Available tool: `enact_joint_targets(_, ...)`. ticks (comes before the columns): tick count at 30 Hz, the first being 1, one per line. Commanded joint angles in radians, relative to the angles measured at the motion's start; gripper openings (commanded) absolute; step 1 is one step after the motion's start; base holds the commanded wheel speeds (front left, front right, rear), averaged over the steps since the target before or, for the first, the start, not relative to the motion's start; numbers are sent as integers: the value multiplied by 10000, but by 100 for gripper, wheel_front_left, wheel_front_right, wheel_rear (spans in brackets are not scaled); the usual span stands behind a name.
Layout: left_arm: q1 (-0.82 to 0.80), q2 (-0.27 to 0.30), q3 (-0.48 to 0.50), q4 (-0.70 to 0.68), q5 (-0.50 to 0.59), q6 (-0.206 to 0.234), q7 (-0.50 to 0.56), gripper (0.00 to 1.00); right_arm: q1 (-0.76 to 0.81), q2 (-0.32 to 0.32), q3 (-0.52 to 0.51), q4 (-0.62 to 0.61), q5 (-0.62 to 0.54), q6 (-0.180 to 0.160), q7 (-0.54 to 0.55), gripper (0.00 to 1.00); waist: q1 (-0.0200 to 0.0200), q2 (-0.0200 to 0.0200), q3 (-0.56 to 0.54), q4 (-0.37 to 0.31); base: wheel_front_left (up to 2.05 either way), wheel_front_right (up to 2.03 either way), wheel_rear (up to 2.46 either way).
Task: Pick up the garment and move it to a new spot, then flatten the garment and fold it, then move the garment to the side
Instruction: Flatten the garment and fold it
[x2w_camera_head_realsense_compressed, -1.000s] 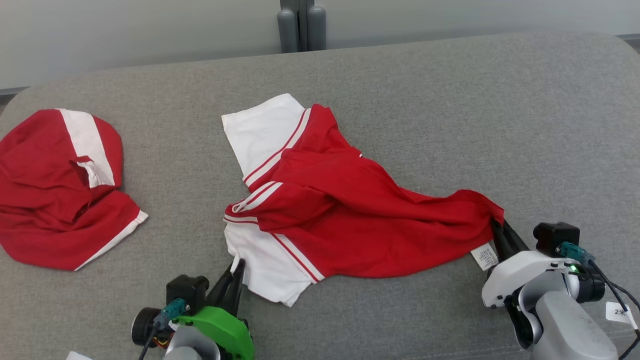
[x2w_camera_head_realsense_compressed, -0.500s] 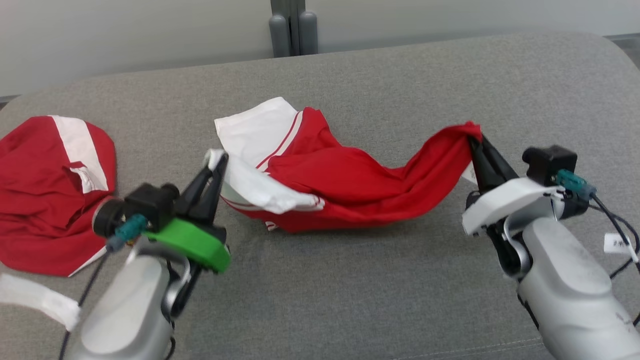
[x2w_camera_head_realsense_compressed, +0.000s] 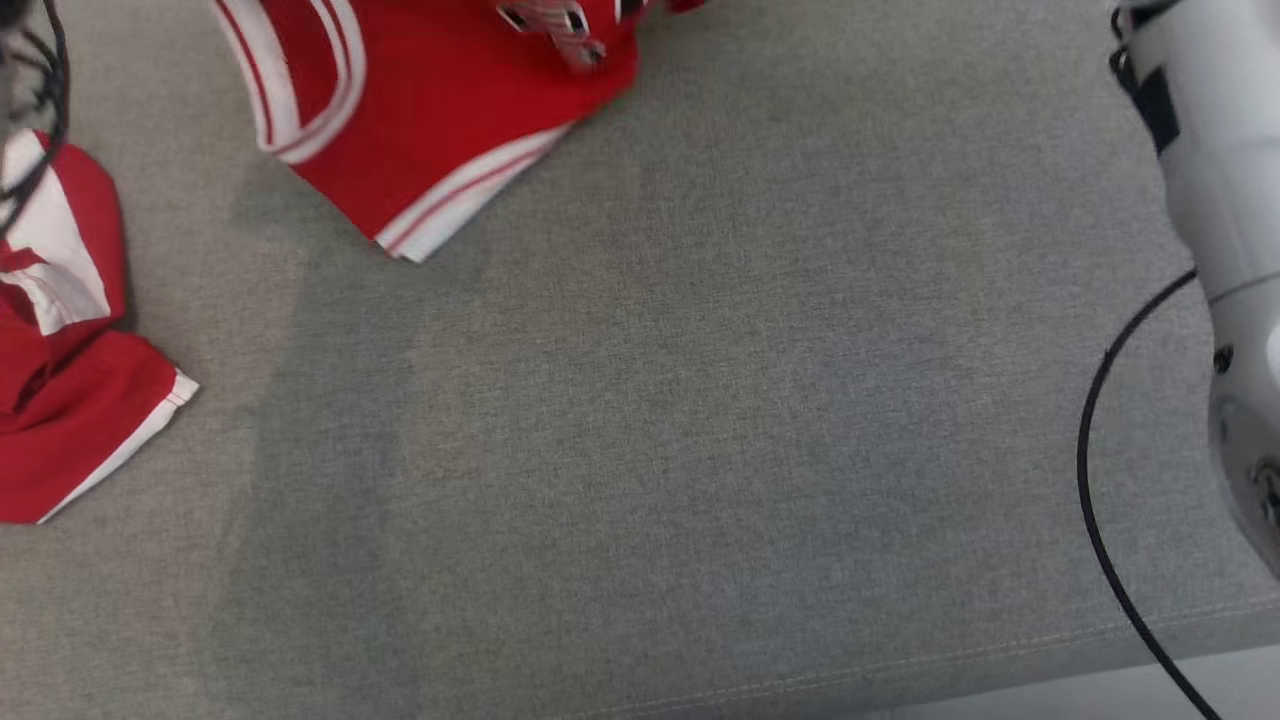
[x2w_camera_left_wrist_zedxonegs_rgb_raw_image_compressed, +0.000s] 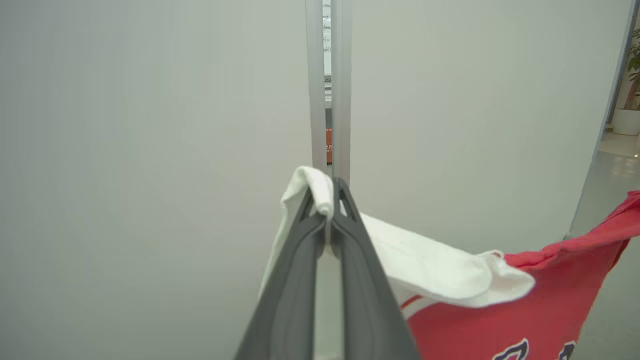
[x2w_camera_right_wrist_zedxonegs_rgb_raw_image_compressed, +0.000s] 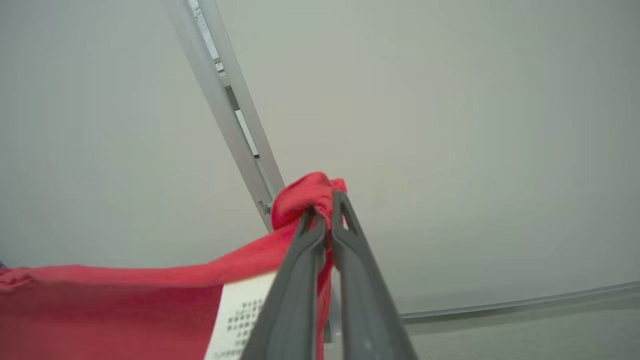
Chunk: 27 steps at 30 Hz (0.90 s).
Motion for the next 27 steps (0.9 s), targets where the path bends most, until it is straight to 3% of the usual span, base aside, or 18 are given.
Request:
enact_joint_targets(1, -755, -136, -56, 257, 12, 3, -145, 0, -602, 50, -315, 361, 51, -17, -34, 0, -1, 0, 1205, -343, 0, 0, 0)
enact_joint_targets(8, -3833, -773, -499, 1547, -177, 3, -904, 0, -3269, 329, -1391, 2039, -191, -12, -858, 0, -1, 0, 1169, -395, 0, 0, 0)
enact_joint_targets(14, -4584, -868, -977, 2062, -578, 3, -1374, 0, -3850, 403, -1564, 2630, -324, -12, -1191, 0, -1, 0, 1123, -299, 0, 0, 0)
enact_joint_targets(21, -3858, -574, -1396, 2236, -1345, 3, -1789, 0, -3271, 451, -1665, 2736, 25, -12, -1357, 0, -1, 0, 1340, -120, 0, 0, 0)
enact_joint_targets(27, -1658, -321, -1240, 1710, -1826, 1, -2254, 0, -1319, 691, -1331, 1808, 891, -12, -1512, 0, -1, 0, 949, -73, 0, 0, 0)
